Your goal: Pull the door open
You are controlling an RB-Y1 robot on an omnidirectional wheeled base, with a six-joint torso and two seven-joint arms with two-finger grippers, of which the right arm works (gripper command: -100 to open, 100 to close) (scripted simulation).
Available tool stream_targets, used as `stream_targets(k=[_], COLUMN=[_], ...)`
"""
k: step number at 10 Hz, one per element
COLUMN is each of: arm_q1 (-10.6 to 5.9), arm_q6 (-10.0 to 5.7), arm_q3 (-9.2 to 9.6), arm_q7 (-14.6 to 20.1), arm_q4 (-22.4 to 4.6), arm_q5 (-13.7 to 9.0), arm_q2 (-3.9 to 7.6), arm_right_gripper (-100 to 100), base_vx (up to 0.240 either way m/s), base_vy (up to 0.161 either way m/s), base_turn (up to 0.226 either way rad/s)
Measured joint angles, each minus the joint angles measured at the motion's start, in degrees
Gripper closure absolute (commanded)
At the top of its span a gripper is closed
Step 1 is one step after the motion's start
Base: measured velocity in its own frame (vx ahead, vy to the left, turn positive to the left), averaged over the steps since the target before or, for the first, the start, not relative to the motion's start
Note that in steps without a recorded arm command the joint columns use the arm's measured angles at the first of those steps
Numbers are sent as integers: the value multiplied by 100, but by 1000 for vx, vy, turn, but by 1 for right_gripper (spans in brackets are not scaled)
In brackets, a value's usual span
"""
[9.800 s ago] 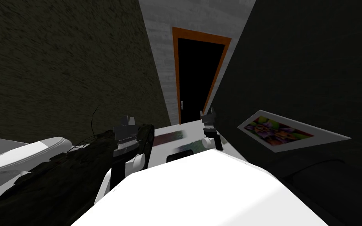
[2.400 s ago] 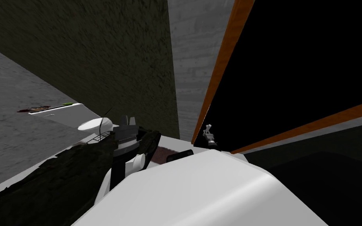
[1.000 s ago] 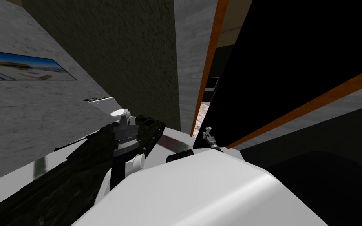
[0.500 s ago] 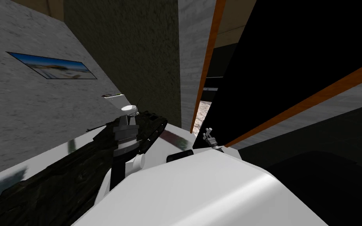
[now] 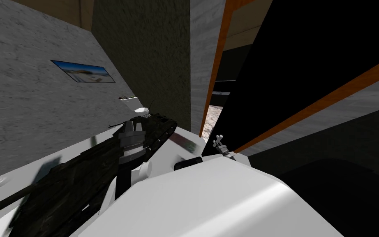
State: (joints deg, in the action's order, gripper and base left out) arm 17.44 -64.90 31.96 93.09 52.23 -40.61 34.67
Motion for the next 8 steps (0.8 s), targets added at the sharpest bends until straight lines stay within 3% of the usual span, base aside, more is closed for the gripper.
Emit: stream_targets(k=[4, 8], arm_q1=[28, -23], arm_q6=[-296, -425], arm_q3=[208, 279], arm_q7=[243, 351], arm_q4=[-228, -355], arm_q5=[116, 153], arm_q2=[118, 160], arm_right_gripper=[100, 100], base_vx=[-207, -189], base_vy=[-49, -54], base_turn=[110, 146])
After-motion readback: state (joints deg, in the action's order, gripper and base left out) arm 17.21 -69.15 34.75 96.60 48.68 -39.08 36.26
